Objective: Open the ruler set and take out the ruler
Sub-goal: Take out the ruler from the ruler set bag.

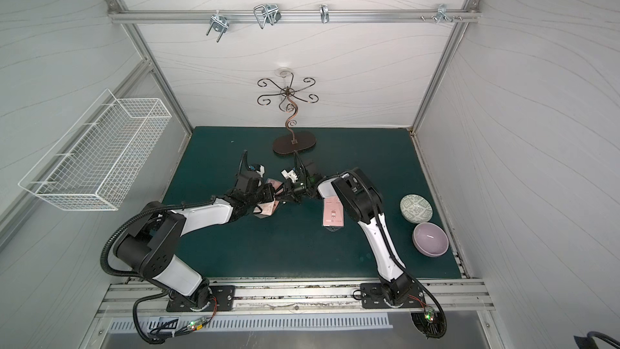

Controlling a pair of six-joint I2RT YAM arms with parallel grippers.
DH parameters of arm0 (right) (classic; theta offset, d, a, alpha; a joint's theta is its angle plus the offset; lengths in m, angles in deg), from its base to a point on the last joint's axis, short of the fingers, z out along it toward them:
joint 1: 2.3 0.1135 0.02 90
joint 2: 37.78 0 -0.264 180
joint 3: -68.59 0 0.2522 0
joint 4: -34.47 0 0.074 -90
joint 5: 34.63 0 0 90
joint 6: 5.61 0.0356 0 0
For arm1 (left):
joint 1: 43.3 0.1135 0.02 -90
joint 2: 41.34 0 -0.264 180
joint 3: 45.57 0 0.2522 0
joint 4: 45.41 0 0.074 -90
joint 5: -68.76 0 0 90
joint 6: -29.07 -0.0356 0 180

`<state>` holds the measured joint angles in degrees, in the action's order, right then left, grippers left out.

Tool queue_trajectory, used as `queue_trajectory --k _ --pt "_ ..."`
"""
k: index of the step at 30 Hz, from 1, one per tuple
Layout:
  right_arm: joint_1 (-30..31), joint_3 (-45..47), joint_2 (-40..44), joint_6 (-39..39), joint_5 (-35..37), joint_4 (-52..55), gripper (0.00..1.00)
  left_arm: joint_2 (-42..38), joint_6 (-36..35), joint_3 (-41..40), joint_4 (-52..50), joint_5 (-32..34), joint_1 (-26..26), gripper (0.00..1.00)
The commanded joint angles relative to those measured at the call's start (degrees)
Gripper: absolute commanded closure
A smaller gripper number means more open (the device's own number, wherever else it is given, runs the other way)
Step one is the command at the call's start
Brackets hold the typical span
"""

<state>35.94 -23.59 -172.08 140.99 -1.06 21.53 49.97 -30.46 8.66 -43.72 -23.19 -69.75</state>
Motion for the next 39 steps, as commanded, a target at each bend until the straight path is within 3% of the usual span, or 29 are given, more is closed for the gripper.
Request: queue_trajectory --k 1,10,13,15,22,27,39 --pt "1.2 -0.4 -4.2 3.9 -0.4 -4.7 0.69 -1.7 0.4 -0.5 3.7 -0.9 -0.3 1.00" --pt "2.3 -1.2 -7.9 5.7 -3.2 -10.0 0.73 -3.3 0.9 -1.9 8.1 -4.0 -0.3 1.00" --pt "2.3 -0.9 -7.7 5.7 -3.1 -10.2 0.92 -3.3 0.6 -1.3 7.1 -3.9 -0.3 1.00" --pt "2.1 -0.5 -6.2 4.3 -2.1 -8.2 1.00 -3.8 0.3 -1.5 6.8 -3.4 -0.3 1.00" --pt "-1.1 5.0 1.3 2.0 1.1 -4.8 1.00 -5.5 -3.5 -1.1 1.0 1.8 0.1 1.00" --pt "-4.0 8.3 6.5 -3.8 2.0 3.2 1.00 -7.0 -4.9 -1.6 -1.3 4.5 1.2 1.00" --pt "-3.4 9.9 14.1 -13.8 7.8 14.9 1.00 -5.5 -8.6 0.8 -5.0 6.3 1.3 1.00"
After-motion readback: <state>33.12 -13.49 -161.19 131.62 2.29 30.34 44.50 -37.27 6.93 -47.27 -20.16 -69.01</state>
